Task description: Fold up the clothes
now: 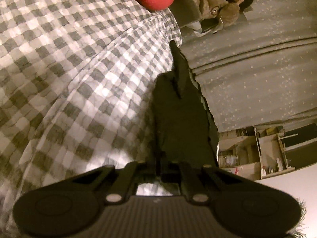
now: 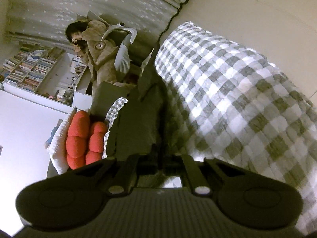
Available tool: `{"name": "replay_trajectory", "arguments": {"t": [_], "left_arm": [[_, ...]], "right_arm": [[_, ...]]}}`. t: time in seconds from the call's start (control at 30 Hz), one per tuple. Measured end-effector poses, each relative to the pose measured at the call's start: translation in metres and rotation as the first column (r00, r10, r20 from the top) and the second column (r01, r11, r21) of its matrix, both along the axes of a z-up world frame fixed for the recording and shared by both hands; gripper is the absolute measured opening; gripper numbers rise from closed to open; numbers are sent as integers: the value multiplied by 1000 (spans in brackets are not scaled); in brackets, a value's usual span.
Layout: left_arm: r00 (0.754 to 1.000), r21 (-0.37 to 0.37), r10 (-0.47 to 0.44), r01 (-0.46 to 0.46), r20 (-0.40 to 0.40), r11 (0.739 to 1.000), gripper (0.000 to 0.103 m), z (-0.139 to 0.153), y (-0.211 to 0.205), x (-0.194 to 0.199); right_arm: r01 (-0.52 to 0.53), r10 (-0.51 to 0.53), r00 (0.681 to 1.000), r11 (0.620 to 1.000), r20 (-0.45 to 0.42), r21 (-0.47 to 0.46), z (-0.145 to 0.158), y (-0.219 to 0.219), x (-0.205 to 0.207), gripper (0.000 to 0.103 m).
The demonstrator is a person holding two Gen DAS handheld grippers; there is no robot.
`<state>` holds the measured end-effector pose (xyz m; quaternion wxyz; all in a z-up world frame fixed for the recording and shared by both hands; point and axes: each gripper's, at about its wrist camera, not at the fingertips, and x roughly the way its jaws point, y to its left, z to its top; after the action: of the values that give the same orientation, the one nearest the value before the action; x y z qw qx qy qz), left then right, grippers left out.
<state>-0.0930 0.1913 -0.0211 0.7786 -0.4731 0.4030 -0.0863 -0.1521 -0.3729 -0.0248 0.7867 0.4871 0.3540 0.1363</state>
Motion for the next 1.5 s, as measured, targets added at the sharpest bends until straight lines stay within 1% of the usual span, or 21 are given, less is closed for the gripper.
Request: {"name": "replay_trajectory", "arguments": {"t": [0.13,0.37,0.57,0.7,0.8,0.93,1.07,1.1,1.3,1.5], "left_arm": [[999,-9,-27,27,-17,1000,2,4,0,-11],[998,-28,-59,58,-25,998,3,2,6,-36],[994,-14,-101,100,-32,995,3,0,6,-54],[993,-9,-117,116,-32,993,3,-2,6,-60],[991,17,-123,124,-45,992,3,-6,5,-58],[988,36,-140,142,-67,989,3,-18,8,-56],[983,57,-155,161,-98,985,3,-28,7,-53],[982,46,-157,162,-102,986,3,-29,9,-53],[980,35,-181,184,-78,982,3,-26,11,-52],[975,67,-200,207,-94,976,3,-31,12,-50]], "right_arm": [[-11,11,999,1000,-35,-3,4,-2,-12,5],[-56,55,997,998,-63,-19,13,-2,-41,5],[-75,72,994,997,-81,-34,18,1,-57,5],[-79,76,993,996,-95,-35,16,0,-64,5],[-86,81,990,996,-113,-36,12,0,-63,5],[-95,88,987,995,-137,-41,7,1,-62,5],[-114,99,983,989,-154,-92,10,2,-60,6],[-119,103,982,988,-158,-98,9,3,-60,6],[-125,110,983,987,-147,-101,11,4,-60,6],[-134,116,982,984,-147,-115,13,1,-57,6]]}}
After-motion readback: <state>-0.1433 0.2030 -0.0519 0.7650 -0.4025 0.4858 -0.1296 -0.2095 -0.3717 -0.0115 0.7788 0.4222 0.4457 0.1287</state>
